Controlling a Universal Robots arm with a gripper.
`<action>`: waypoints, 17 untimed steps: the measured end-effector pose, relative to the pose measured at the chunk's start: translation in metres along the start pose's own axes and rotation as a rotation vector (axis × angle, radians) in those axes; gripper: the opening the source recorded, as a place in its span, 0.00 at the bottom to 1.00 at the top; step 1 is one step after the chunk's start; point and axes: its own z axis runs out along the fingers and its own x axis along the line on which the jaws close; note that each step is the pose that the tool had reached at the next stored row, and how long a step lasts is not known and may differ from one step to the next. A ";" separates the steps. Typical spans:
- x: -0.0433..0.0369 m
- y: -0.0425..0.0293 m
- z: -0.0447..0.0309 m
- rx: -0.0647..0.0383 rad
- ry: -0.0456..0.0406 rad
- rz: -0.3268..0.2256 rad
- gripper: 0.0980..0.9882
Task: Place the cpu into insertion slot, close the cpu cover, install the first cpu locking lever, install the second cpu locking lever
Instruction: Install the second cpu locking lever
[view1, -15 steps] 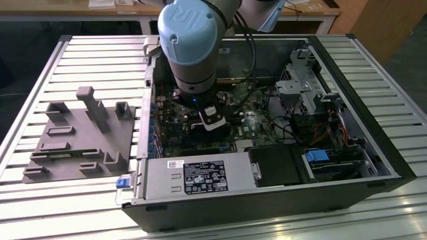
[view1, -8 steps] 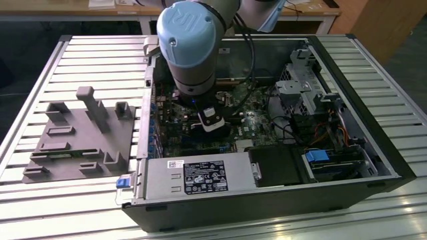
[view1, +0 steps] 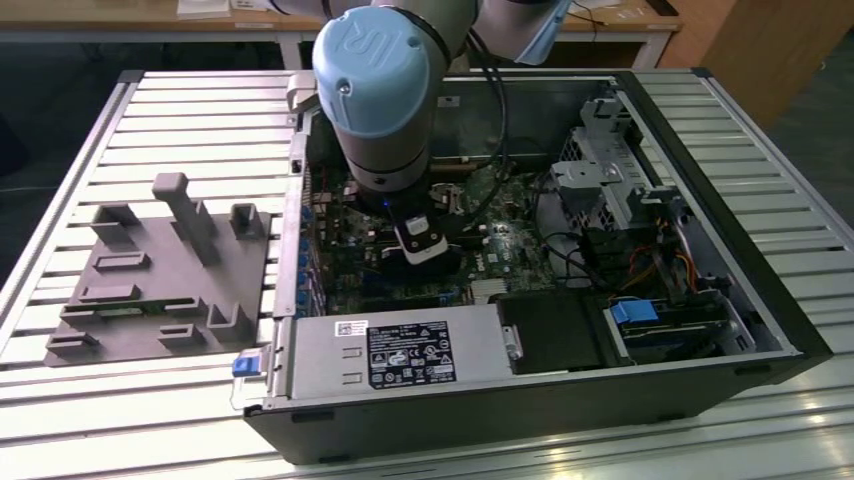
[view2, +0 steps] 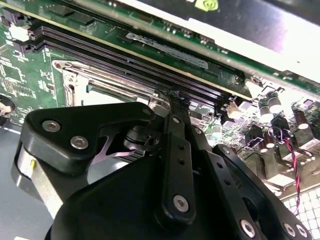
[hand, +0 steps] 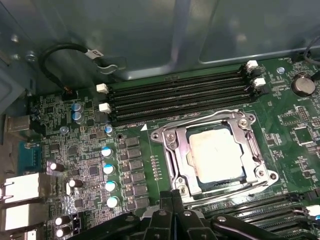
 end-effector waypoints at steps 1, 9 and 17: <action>0.0001 0.0001 0.0001 0.000 0.0001 0.000 0.00; 0.0001 0.0002 0.0003 0.003 -0.0005 0.000 0.00; 0.0001 0.0007 -0.0013 0.003 -0.0005 0.000 0.00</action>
